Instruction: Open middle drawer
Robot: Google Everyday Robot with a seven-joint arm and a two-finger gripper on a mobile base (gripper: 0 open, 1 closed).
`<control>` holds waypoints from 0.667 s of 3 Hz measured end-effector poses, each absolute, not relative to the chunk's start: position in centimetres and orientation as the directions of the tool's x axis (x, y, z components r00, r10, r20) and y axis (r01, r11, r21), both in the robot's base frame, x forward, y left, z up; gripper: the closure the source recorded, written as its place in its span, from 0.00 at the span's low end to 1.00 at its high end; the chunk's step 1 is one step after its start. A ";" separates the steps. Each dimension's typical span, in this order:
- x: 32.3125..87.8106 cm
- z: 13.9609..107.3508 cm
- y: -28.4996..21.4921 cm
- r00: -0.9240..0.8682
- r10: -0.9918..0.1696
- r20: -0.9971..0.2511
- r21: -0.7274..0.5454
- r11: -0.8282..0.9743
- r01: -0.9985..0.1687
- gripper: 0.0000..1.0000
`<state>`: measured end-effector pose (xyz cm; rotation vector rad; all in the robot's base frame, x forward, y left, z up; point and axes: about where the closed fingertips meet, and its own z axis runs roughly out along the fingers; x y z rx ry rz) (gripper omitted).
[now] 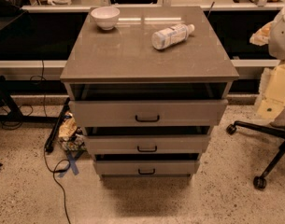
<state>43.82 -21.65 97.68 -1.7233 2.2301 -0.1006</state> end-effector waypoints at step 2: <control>44.4 94.7 -22.0 -0.178 -0.952 -0.249 -0.211 0.233 -0.949 0.00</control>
Offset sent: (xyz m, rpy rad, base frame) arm 0.0180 -0.0173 -0.1087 0.1745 0.1127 0.1834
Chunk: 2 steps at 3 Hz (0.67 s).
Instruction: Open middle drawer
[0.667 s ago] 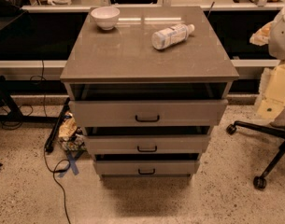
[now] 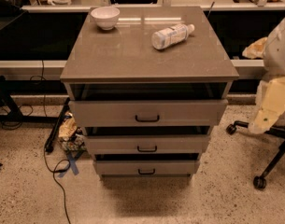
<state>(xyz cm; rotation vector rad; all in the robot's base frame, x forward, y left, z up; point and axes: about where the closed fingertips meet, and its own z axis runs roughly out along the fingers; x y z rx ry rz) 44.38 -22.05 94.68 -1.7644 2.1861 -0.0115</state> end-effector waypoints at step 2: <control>47.7 80.1 -23.3 -0.062 -0.884 -0.464 -0.080 0.112 -0.991 0.00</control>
Offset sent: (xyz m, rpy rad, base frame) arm 0.0565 -0.0228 -0.2475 0.4025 0.1402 0.2226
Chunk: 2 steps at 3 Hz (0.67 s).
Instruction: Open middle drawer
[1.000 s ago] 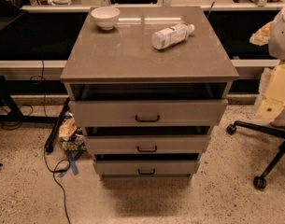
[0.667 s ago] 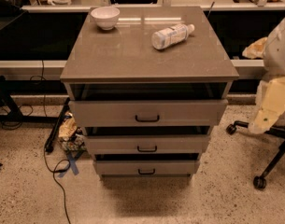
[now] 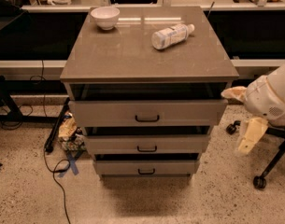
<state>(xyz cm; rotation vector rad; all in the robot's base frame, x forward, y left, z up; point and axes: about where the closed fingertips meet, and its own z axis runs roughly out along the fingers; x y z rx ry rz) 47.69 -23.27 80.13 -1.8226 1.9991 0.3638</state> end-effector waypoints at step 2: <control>48.2 71.3 -23.1 -0.070 -0.816 -0.574 -0.001 0.086 -0.996 0.00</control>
Offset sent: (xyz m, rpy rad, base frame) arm 0.0045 0.0007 -0.0657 0.1089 0.0402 0.0222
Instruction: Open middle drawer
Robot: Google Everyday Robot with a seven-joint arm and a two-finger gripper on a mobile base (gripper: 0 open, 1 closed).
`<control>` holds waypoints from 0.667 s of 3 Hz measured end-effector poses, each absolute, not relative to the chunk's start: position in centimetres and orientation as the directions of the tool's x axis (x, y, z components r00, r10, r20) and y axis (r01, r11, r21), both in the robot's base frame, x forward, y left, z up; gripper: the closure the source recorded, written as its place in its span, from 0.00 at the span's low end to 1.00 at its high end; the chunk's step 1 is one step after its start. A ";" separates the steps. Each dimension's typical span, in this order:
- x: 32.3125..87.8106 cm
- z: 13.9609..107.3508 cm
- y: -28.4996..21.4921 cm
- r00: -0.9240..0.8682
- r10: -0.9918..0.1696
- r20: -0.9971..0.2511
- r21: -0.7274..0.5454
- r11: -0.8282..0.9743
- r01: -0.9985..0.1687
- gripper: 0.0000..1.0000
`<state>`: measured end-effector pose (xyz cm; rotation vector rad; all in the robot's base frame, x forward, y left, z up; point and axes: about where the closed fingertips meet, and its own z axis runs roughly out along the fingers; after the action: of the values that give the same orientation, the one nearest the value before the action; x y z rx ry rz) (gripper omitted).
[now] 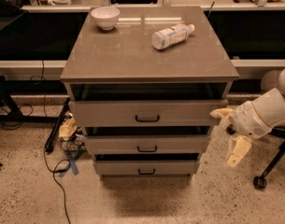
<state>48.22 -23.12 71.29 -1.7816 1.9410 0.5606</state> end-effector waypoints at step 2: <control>47.9 62.4 -24.7 -0.010 -0.833 -0.554 -0.036 0.036 -0.999 0.00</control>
Offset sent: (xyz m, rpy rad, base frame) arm -0.0045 -0.0325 -0.1727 -0.0184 -0.0448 0.0904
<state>47.93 -24.73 62.45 -1.8478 1.8948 0.5206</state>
